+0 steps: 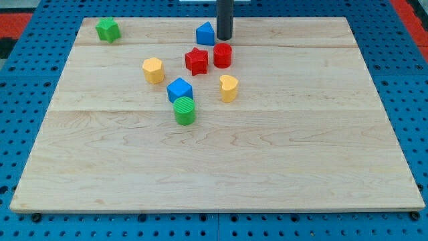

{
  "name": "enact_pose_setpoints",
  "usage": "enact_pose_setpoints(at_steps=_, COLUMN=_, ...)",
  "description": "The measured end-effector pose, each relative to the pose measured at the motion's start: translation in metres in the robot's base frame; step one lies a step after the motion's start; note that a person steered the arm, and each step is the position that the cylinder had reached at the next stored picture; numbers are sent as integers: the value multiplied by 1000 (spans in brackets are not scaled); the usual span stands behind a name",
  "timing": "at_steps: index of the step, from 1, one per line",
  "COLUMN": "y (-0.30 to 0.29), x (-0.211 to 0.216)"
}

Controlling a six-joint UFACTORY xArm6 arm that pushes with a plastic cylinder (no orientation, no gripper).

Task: Push yellow heart to the red circle

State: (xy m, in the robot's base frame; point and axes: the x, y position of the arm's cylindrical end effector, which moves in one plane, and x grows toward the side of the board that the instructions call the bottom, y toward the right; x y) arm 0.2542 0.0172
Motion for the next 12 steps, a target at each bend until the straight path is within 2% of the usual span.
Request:
enact_pose_setpoints(at_steps=2, y=-53, x=-15)
enact_pose_setpoints(at_steps=3, y=-53, x=-15)
enact_pose_setpoints(at_steps=5, y=11, x=16)
enact_pose_setpoints(at_steps=6, y=77, x=57)
enact_pose_setpoints(at_steps=7, y=106, x=129)
enact_pose_setpoints(at_steps=8, y=102, x=197)
enact_pose_setpoints(at_steps=10, y=-3, x=182)
enact_pose_setpoints(at_steps=11, y=-11, x=129)
enact_pose_setpoints(at_steps=12, y=25, x=125)
